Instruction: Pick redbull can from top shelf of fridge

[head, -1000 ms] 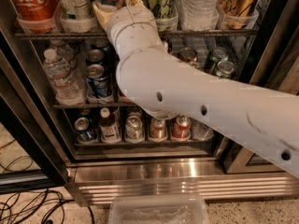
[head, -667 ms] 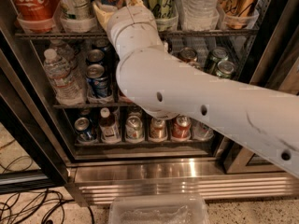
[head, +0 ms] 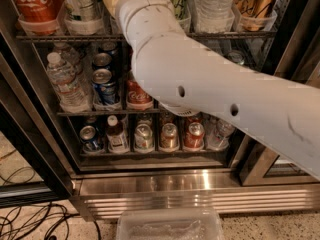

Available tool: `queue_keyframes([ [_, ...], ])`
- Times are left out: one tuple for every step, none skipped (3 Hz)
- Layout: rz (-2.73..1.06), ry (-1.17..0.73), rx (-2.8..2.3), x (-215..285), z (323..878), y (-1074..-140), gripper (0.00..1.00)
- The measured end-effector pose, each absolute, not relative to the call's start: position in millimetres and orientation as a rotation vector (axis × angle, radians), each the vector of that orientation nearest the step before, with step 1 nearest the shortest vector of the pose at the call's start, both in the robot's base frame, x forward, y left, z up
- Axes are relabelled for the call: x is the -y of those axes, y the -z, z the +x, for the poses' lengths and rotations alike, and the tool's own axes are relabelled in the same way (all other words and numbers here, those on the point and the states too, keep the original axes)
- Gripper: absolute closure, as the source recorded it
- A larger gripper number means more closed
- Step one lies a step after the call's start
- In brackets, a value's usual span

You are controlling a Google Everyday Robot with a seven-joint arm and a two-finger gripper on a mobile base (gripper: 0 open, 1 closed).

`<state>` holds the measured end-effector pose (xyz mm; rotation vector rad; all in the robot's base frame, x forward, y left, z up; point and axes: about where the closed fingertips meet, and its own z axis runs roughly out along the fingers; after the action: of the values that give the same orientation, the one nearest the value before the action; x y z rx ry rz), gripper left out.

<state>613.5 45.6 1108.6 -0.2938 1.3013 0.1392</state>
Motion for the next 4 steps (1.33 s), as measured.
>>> queue_keyframes([
  [-0.294, -0.139, -1.301, -45.6, 613.5, -1108.6, 1.0],
  [-0.298, -0.162, -1.301, -48.7, 609.8, -1113.1, 1.0],
  [-0.301, -0.223, -1.348, -47.7, 583.3, -1113.0, 1.0],
  [-0.311, -0.293, -1.446, -43.5, 549.7, -1092.4, 1.0],
])
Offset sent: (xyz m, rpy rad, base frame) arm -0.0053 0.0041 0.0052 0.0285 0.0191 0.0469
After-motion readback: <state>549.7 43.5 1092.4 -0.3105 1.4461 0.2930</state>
